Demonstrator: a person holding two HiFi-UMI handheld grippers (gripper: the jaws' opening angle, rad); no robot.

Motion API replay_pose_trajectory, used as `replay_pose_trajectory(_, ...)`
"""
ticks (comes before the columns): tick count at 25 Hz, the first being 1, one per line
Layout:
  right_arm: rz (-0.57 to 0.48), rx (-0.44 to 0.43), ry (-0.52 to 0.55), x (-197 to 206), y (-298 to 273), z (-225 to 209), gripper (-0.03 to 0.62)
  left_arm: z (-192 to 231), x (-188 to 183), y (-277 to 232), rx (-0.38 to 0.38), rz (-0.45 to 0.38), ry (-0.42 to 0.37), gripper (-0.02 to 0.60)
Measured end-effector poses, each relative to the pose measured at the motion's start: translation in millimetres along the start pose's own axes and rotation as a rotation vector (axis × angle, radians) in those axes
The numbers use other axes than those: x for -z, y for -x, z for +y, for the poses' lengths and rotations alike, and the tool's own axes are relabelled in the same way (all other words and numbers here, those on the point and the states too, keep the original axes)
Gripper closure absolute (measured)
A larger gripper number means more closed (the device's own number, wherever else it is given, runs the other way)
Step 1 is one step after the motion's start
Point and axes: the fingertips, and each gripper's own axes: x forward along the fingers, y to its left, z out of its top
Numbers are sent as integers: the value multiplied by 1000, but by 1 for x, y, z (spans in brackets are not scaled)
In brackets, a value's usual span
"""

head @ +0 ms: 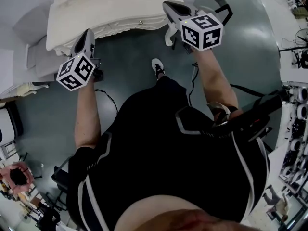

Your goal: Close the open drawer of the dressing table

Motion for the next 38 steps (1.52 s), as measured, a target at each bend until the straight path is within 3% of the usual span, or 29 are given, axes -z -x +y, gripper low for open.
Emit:
replay_pose_trajectory(7, -48, 12, 1, -20, 12, 16, 589, -25, -29, 19, 37, -46, -138, 578)
replay_pose_trajectory(11, -61, 18, 6, -32, 20, 25, 589, -33, -43, 29, 68, -61, -111, 578)
replay_pose_trajectory(17, -70, 12, 16, -38, 23, 34, 591, -36, -53, 38, 37, -105, -134, 577)
replay_pose_trajectory(26, -63, 16, 40, -39, 23, 39, 591, -31, -51, 39, 29, -109, -85, 577)
replay_pose_trajectory(38, -73, 27, 45, -42, 24, 36, 591, -33, -55, 36, 23, -100, -139, 578)
